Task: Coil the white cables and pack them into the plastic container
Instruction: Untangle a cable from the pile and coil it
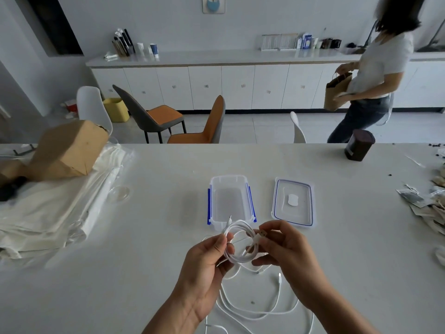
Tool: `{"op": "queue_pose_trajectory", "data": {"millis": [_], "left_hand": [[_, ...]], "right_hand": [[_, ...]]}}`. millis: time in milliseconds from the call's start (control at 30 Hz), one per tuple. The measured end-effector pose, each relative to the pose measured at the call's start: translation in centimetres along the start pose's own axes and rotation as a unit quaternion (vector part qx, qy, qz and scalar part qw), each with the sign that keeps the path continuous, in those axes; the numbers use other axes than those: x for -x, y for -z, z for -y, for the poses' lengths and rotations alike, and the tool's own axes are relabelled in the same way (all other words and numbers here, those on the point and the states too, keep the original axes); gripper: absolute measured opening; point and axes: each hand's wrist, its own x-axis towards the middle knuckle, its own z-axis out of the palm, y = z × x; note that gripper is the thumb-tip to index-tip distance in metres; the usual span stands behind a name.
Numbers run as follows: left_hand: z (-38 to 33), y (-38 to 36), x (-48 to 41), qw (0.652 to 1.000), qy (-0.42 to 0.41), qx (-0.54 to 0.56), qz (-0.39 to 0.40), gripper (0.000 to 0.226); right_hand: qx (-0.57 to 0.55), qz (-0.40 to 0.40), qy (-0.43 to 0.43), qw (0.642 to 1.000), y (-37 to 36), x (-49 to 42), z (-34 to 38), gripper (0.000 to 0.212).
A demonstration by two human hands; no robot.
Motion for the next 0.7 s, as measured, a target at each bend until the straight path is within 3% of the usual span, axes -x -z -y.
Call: {"op": "queue_pose_trajectory", "data": {"millis": [167,300,400,500,700], "left_hand": [[0.3,-0.4,0.3,0.999,0.017,0.034,0.009,0.020],[0.4,-0.6,0.3,0.998,0.027,0.053,0.029,0.024],[0.6,-0.6,0.1,0.998,0.020,0.047,0.033,0.018],[0.6,-0.5,-0.1,0.998,0.021,0.051,0.033,0.019],[0.4,-0.2,0.0,0.997,0.055,0.044,0.021,0.017]], "right_hand": [[-0.043,0.001,-0.034,0.998,-0.3,0.1,0.1,0.018],[0.011,0.018,-0.049,0.999,-0.4,0.1,-0.4,0.048],[0.051,-0.008,-0.037,0.998,-0.7,0.1,-0.9,0.030],[0.020,-0.040,-0.031,0.999,-0.8,0.2,-0.9,0.010],[-0.040,-0.038,-0.054,0.997,-0.6,0.1,-0.9,0.015]]}}
